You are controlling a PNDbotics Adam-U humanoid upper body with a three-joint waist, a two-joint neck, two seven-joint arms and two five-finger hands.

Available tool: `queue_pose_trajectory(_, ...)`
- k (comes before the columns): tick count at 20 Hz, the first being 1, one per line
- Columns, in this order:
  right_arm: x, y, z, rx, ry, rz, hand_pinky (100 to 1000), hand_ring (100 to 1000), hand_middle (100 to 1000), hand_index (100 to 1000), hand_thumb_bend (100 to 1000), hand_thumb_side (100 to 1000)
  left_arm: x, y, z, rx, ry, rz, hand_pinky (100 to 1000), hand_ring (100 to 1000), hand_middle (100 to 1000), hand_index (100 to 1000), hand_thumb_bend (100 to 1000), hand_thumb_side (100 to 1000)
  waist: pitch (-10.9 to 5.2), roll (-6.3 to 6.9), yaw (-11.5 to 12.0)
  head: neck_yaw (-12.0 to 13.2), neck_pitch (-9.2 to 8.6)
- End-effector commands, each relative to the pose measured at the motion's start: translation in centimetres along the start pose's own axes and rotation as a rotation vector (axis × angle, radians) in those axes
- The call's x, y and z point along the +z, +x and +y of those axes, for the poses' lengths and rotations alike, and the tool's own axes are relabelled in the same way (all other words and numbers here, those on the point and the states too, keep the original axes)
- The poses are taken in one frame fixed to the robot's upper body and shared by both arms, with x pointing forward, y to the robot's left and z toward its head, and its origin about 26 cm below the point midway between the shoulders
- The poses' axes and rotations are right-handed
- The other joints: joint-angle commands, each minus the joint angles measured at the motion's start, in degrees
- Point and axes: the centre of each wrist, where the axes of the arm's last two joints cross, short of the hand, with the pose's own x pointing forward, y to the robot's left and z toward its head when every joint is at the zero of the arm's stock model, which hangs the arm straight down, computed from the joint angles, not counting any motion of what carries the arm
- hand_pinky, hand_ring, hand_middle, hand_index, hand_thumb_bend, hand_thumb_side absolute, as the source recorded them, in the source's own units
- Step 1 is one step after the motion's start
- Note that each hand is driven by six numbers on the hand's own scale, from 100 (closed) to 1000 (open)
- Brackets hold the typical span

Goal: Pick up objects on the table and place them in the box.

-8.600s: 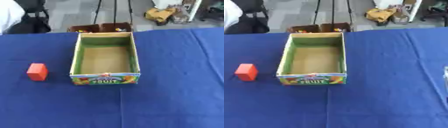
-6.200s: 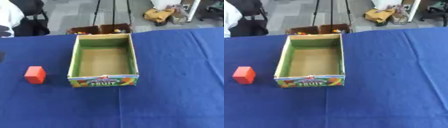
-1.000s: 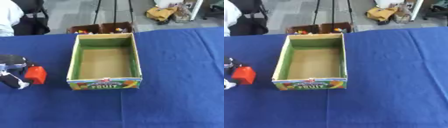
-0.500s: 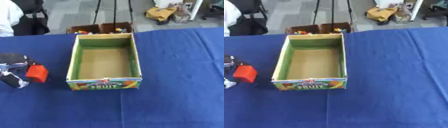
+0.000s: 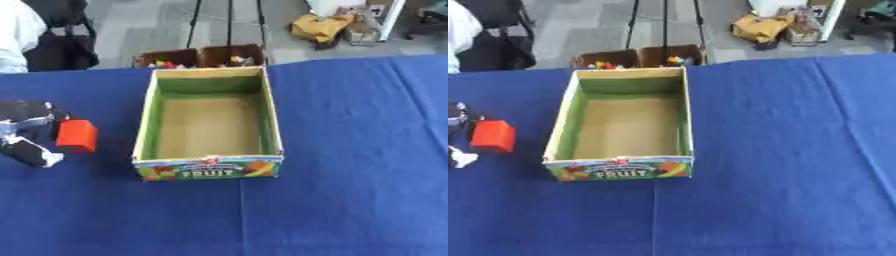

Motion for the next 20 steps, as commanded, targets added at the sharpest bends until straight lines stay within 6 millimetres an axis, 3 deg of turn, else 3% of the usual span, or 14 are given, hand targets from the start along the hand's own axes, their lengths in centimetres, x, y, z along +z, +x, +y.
queue_pose_trajectory(1, -0.7, 0.4, -0.4, 0.003, -0.008, -0.023, 625, 747, 498, 680, 100, 1000, 1.7, 0.0, 3.3, 0.002, 0.083, -0.013, 241, 425, 492, 660, 100, 436, -2.14, 0.37, 0.2, -0.3, 0.18)
queue_pose_trajectory(2, -0.7, 0.4, -0.4, 0.003, -0.009, -0.021, 625, 747, 499, 679, 100, 1000, 1.9, 0.3, 3.9, 0.004, 0.102, -0.026, 238, 423, 491, 659, 100, 342, -2.35, 0.38, 0.3, -0.3, 0.34)
queue_pose_trajectory(3, -0.6, 0.4, -0.4, 0.002, -0.010, -0.019, 625, 747, 499, 679, 100, 1000, 2.2, 0.7, 4.6, 0.005, 0.122, -0.040, 233, 420, 488, 658, 100, 323, -2.58, 0.42, 0.4, -0.4, 0.51)
queue_pose_trajectory(12, -0.4, 0.4, -0.4, -0.001, -0.010, 0.001, 626, 748, 501, 680, 100, 1000, 4.1, 4.2, 9.7, -0.004, 0.279, -0.163, 211, 409, 478, 654, 100, 273, -4.13, 1.55, 0.3, -0.7, 1.25)
queue_pose_trajectory(20, -0.4, 0.5, -0.1, -0.020, -0.005, 0.003, 628, 749, 500, 680, 100, 1000, 2.4, 8.8, 12.6, 0.032, 0.355, -0.319, 191, 399, 464, 650, 100, 270, -4.45, 2.41, -1.3, 0.6, 1.45)
